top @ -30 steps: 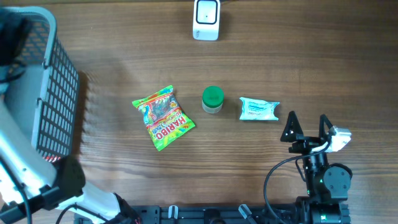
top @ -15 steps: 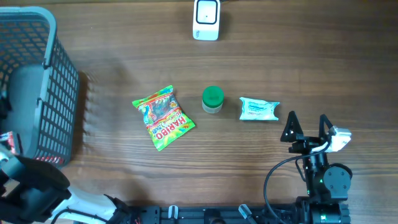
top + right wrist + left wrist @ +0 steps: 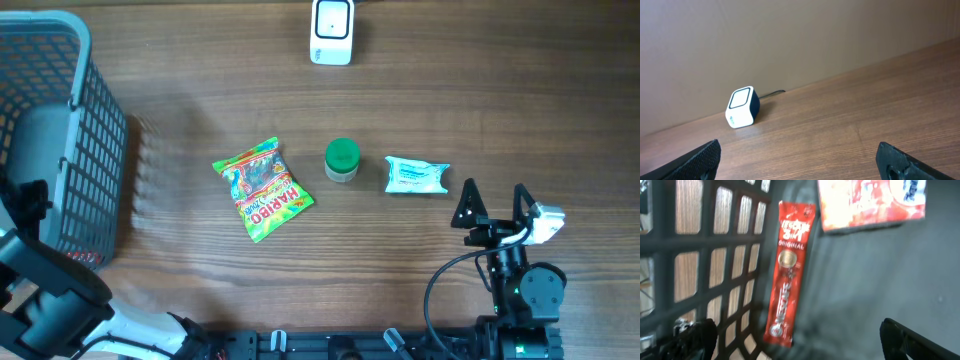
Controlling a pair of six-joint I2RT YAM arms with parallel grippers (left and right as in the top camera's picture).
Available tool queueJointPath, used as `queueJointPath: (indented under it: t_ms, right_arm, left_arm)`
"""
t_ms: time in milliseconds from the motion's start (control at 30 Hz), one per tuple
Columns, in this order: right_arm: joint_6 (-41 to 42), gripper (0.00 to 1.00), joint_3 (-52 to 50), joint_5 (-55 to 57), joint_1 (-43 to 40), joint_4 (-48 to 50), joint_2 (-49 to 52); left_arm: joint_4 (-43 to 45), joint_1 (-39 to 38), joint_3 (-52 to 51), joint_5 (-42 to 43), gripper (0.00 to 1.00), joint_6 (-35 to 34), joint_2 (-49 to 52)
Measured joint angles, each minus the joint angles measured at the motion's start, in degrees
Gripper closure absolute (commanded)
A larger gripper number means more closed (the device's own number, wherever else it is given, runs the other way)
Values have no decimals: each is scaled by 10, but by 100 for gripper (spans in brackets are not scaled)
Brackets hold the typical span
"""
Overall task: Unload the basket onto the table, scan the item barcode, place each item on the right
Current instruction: 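Grasp the red Nescafe 3in1 stick in the basket with the left gripper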
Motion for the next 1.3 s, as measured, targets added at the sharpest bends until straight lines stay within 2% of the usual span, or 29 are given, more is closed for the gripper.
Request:
queueJointPath:
  t_ms: [333,933,967,1000,1100,1200,1300]
  right_arm:
    - [0,0,0,0,0,0,0]
    - [0,0,0,0,0,0,0]
    - [0,0,0,0,0,0,0]
    - [0,0,0,0,0,0,0]
    - [0,0,0,0,0,0,0]
    - [0,0,0,0,0,0,0]
    - [0,0,0,0,0,0,0]
  left_arm:
    - [118,0,-85,-25,0,0,0]
    - [280,0,-200,-29,2,-2,-10]
    - [289,0,-206,-29,6,-2,-12]
    - [300,-1,-212,-29,15,-4,-14]
    - [322,-1,-225,-31,63,-10,-18]
    - [332,-1,-230,-40,96,-10,-19]
    - [334,-1,-230,-42,96,-9,-19]
